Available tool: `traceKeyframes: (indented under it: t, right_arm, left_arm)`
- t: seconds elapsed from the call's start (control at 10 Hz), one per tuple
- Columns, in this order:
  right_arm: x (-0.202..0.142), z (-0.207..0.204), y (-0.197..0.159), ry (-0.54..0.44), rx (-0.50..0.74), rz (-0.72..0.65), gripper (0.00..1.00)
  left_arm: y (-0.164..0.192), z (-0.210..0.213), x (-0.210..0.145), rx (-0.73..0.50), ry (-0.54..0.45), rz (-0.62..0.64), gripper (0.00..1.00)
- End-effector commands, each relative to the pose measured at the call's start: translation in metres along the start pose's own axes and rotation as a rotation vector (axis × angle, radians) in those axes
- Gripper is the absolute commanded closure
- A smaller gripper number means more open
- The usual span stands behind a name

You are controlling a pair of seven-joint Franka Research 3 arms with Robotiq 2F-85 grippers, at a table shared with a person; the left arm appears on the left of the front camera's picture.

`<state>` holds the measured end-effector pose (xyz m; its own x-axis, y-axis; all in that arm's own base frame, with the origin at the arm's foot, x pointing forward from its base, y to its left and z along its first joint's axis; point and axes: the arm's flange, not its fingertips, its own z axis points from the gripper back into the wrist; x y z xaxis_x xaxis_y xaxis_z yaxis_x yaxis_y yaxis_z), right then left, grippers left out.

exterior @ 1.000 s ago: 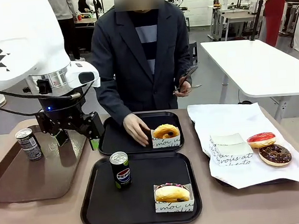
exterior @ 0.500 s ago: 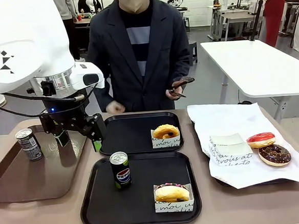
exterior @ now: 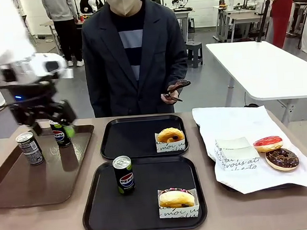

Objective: Set up donuts and drinks on trays.
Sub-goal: Pick up one Pepsi coke from the Handle tray and place it on the Flat Tray without a Pepsi coke.

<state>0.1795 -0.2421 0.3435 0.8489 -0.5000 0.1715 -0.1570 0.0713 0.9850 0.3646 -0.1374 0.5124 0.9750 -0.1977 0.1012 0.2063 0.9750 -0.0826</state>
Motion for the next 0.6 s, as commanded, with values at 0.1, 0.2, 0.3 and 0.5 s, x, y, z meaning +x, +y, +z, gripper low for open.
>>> traceKeyframes:
  t: [0.1, 0.2, 0.3, 0.5]
  right_arm:
    - [0.002, -0.003, 0.000, -0.015, 0.020, 0.019, 0.00]
    - [0.002, -0.003, 0.000, -0.015, 0.020, 0.019, 0.00]
    - [0.002, -0.003, 0.000, -0.015, 0.020, 0.019, 0.00]
    - [0.002, -0.003, 0.000, -0.015, 0.020, 0.019, 0.00]
  left_arm:
    - [0.093, -0.015, 0.044, 0.006, 0.056, 0.048, 0.00]
    - [0.110, -0.025, 0.047, 0.021, 0.081, 0.137, 0.00]
    - [0.116, -0.026, 0.045, -0.089, 0.066, 0.050, 0.00]
    - [0.118, -0.023, 0.029, -0.010, 0.058, 0.090, 0.00]
